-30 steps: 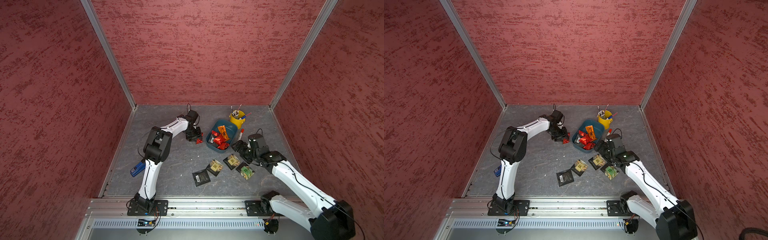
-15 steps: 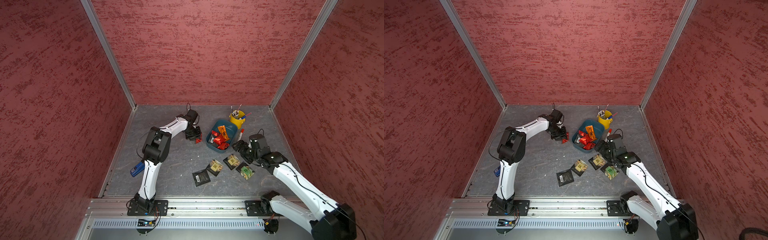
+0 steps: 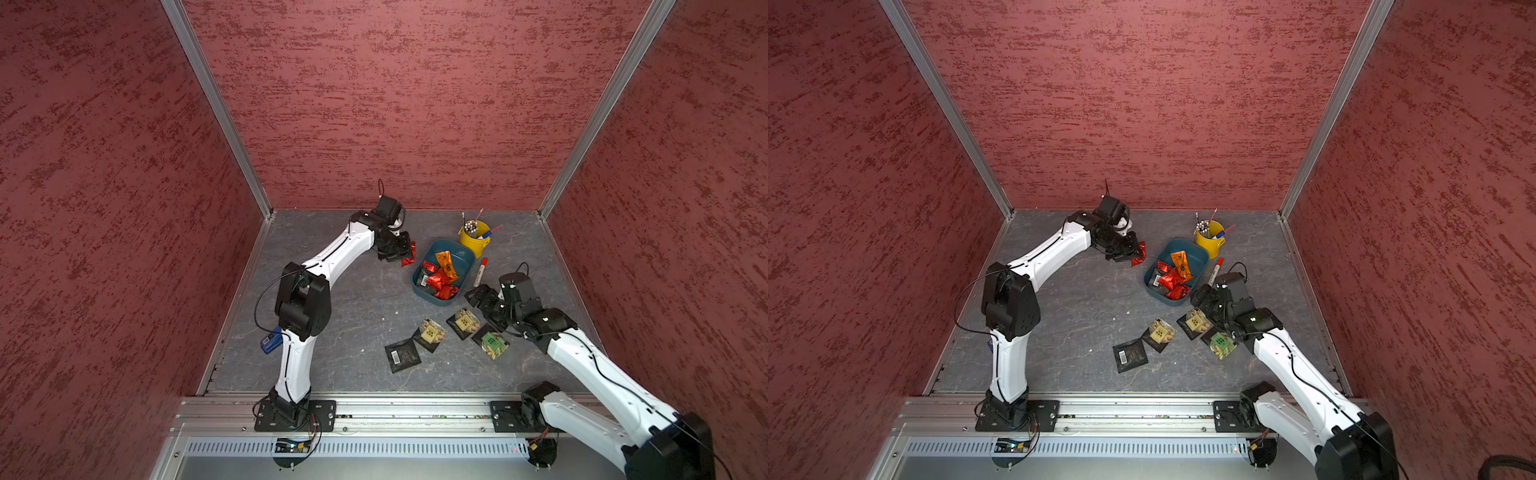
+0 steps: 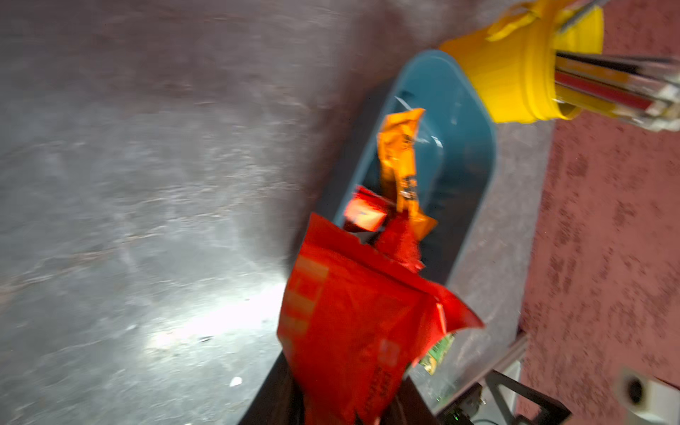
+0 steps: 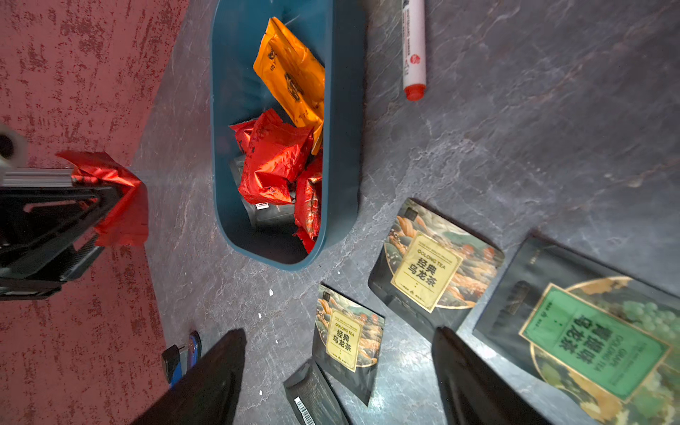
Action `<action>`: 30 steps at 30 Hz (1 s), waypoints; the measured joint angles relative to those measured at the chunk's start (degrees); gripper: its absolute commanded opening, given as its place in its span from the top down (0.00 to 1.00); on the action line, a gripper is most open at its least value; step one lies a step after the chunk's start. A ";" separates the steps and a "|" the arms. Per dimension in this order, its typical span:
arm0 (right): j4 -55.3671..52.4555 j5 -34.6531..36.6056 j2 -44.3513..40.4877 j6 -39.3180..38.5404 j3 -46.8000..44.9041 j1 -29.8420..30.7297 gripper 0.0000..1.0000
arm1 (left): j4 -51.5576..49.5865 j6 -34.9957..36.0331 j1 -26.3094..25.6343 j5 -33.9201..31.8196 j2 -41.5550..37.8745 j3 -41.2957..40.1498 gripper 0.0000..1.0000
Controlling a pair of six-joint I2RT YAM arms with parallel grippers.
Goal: Put the tea bags into the storage box
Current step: Pick up the tea bag from the center of the board, then place the tea bag in the storage box.
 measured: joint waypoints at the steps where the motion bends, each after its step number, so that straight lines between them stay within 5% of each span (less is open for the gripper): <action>1: -0.35 0.04 -0.35 0.00 -0.09 0.00 0.16 | 0.00 -0.04 -1.03 0.52 0.94 1.75 0.64; 11: -2.95 0.31 -3.74 0.17 -0.11 0.00 0.16 | 0.11 -2.89 -5.97 5.68 14.16 14.62 0.35; 17: -2.91 -0.02 -4.04 1.09 -1.64 0.00 0.16 | -0.31 -2.95 -5.16 4.87 13.79 14.23 0.29; 23: -1.86 -1.16 -4.81 3.80 -6.08 1.40 0.17 | -1.42 -1.73 -3.98 2.51 3.37 5.25 0.29; 30: 0.07 0.74 -4.94 9.75 -7.72 12.87 0.18 | 0.39 -1.97 -3.41 0.24 -16.09 -19.02 0.32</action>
